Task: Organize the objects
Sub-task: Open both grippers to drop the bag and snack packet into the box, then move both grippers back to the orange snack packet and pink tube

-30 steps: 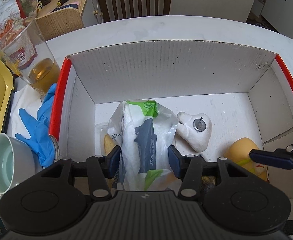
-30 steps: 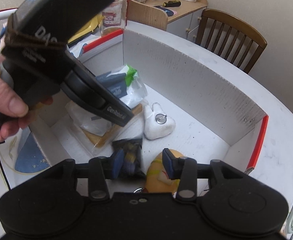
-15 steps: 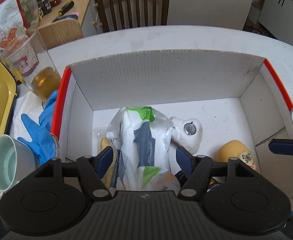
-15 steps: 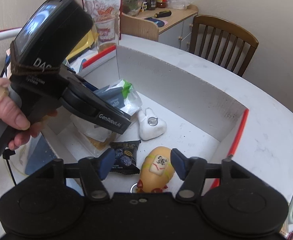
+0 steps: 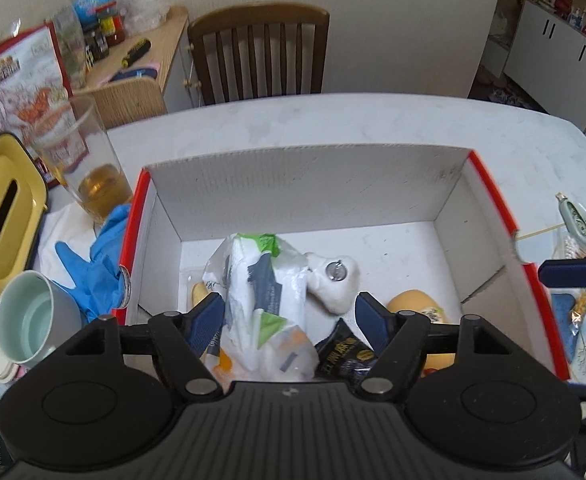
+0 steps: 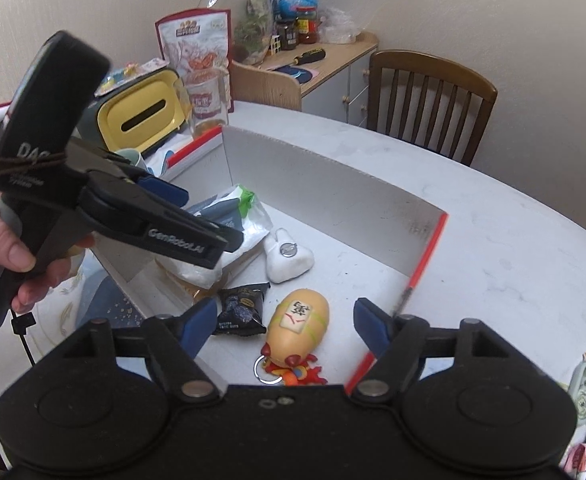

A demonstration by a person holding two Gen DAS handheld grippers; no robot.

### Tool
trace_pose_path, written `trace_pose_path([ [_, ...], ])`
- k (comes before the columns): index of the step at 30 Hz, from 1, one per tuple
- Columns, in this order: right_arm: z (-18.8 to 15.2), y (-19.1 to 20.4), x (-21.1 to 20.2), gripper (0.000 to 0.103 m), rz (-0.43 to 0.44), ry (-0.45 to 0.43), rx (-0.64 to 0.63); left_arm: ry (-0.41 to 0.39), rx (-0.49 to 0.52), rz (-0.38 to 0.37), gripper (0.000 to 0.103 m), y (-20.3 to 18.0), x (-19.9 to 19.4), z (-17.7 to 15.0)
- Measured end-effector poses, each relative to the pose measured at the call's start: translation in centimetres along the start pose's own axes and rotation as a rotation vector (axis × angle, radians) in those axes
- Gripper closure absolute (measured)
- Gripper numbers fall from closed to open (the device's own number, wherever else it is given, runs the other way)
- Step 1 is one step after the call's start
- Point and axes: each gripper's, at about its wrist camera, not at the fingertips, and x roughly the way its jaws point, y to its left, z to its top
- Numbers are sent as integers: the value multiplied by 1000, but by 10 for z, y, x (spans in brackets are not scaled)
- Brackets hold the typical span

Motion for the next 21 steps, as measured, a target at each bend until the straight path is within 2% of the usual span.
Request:
trace_pose_path([
  [6,-13,-12,-26,12,14,-50,11,-56,7,12,30,-22,-24,-4],
  [8,-18,-17,-36,6,22,-68,19,-71,4,7,21,-31,-32,-6],
  [10,-23,-24,-44,4,31,-78,27,-90,-1,5,20,-40,-39,-8],
  [15,-39,-44,-65,1,52,-93,47,-103,-26,-20,20,-63,-50,-12],
  [21,-64,-78,-93,1,21,-116,68,-102,-49,-70,20,-95,-57,-16],
])
